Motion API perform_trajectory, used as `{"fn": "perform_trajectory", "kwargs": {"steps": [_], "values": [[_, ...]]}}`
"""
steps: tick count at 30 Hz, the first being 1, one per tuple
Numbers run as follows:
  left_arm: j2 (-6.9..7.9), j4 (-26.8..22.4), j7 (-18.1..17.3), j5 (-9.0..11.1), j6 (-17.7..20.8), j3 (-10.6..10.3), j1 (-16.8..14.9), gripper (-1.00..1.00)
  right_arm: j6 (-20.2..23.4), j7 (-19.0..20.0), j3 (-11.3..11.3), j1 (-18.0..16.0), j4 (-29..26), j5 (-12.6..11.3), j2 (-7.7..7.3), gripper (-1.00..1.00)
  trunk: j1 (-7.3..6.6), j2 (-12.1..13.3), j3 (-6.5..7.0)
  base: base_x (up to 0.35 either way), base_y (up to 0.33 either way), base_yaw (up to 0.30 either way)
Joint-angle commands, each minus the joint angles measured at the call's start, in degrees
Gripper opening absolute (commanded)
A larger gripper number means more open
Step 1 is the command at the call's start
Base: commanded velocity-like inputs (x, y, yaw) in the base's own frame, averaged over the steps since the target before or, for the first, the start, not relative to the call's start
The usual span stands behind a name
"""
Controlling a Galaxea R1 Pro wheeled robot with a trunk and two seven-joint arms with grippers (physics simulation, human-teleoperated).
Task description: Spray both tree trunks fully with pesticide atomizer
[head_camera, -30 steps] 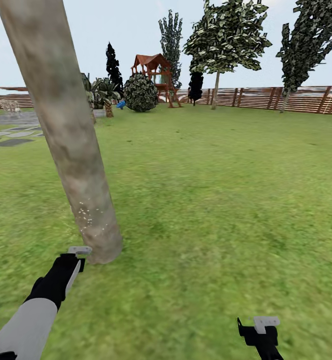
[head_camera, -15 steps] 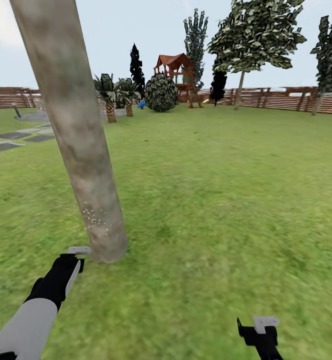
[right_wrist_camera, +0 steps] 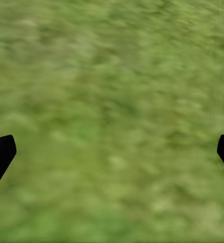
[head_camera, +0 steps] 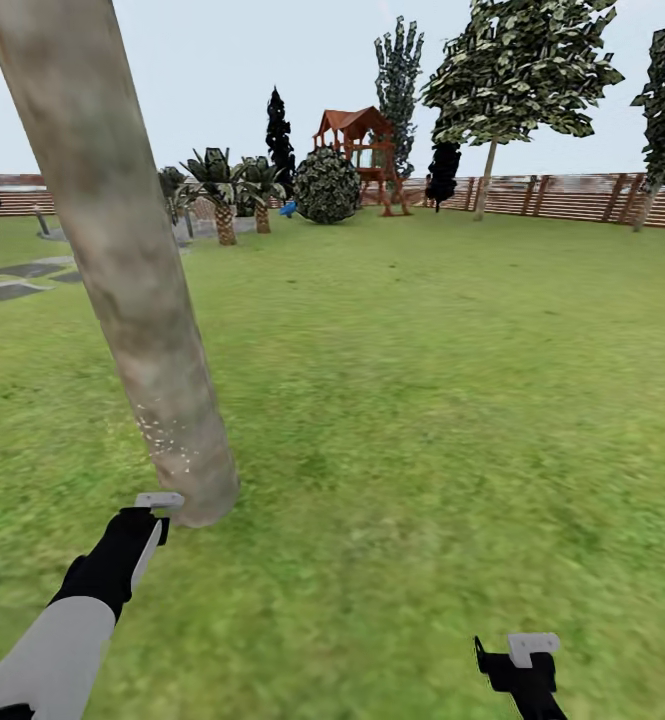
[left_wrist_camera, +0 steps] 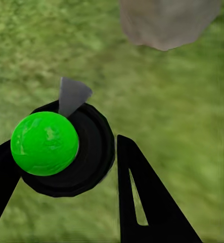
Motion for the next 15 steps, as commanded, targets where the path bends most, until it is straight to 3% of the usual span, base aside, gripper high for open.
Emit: {"fn": "perform_trajectory", "kwargs": {"steps": [1,10,15], "values": [[-0.03,-0.08,-0.17,-0.57,0.34,0.11,-0.03,-1.00,-0.14,-0.36,-0.22,-0.04,0.08,0.61,0.00,1.00,-0.01,-0.02,-0.05,0.099,-0.270,0.125],[-0.01,-0.08,-0.09,-0.57,0.34,0.07,-0.03,-1.00,-0.14,-0.36,-0.22,-0.04,0.08,0.61,0.00,1.00,-0.01,-0.02,-0.05,0.231,-0.175,0.252],[-0.03,-0.08,-0.09,-0.57,0.32,0.05,-0.03,-1.00,-0.14,-0.36,-0.22,-0.04,0.08,0.61,0.00,1.00,-0.01,-0.02,-0.05,0.037,-0.259,0.276]]}}
